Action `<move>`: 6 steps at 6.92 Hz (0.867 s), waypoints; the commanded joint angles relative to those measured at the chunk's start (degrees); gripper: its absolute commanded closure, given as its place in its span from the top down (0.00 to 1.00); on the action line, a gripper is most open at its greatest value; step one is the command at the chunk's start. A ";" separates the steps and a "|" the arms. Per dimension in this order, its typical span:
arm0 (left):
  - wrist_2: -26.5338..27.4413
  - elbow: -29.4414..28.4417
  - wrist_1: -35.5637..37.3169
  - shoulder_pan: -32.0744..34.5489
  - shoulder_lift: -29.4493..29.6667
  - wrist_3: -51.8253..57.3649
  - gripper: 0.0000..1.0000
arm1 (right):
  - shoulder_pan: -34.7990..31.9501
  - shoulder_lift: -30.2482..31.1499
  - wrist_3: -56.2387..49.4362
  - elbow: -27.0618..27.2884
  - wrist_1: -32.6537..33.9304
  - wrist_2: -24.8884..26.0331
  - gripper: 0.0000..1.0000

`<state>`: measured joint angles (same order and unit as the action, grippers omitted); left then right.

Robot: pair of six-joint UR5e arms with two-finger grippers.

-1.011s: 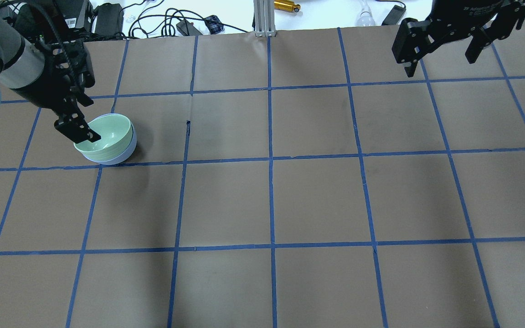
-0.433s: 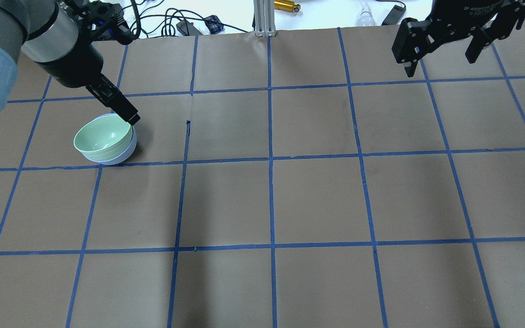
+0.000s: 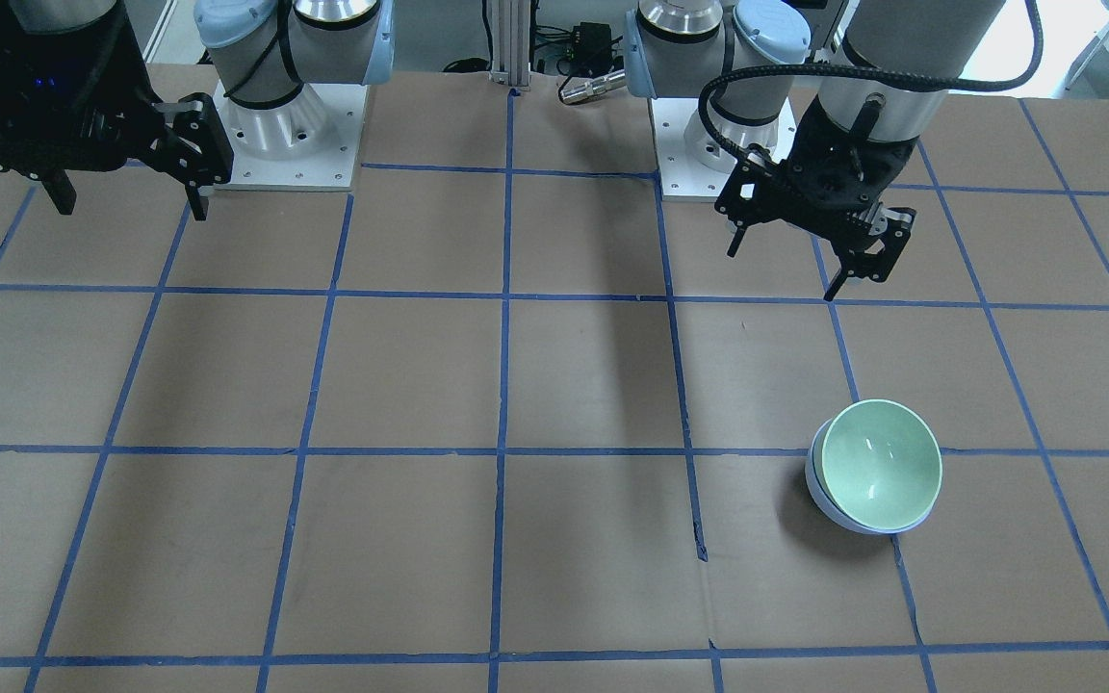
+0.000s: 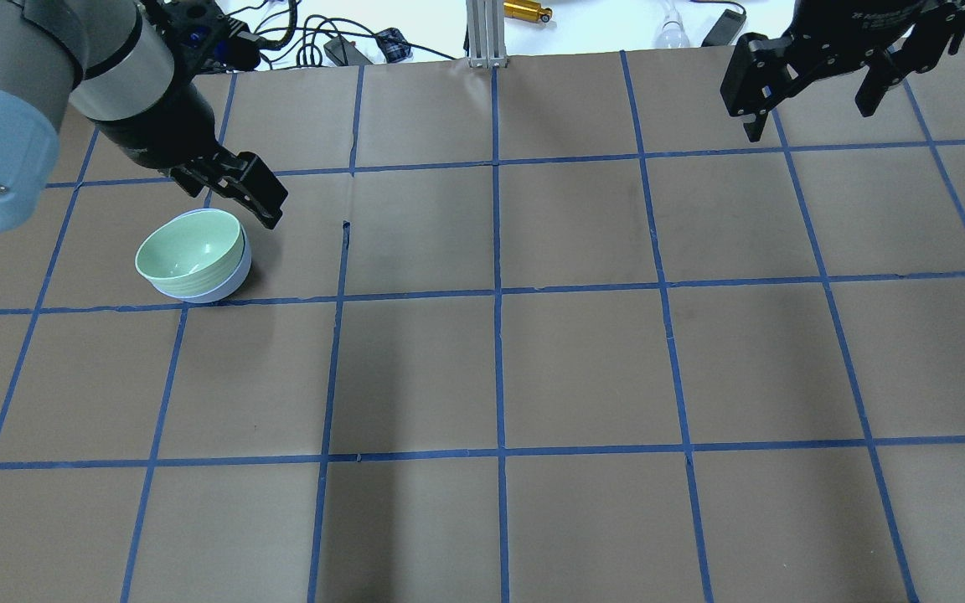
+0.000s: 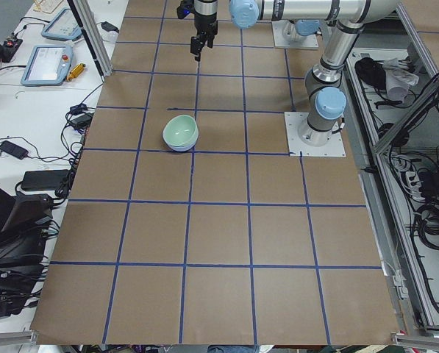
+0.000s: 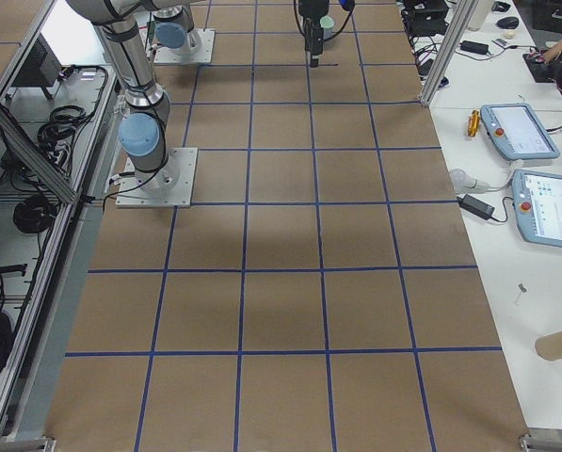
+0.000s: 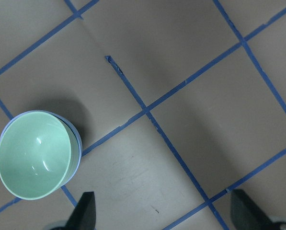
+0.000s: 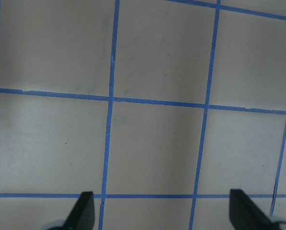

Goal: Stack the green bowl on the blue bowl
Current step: 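Raise the left gripper up and away from the stacked bowls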

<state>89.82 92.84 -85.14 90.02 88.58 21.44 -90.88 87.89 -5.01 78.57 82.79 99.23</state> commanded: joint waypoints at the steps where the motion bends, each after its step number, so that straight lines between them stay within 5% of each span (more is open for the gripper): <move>1: -0.43 -0.03 -3.00 0.78 -0.25 -12.79 1.00 | 0.00 0.00 0.00 0.00 0.00 0.00 1.00; 6: 0.10 -1.17 -7.32 0.77 -1.12 -16.34 1.00 | 0.00 0.00 0.00 0.00 0.00 0.00 1.00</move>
<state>90.02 91.72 -92.35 90.72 87.70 5.16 -90.88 87.89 -5.01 78.57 82.79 99.23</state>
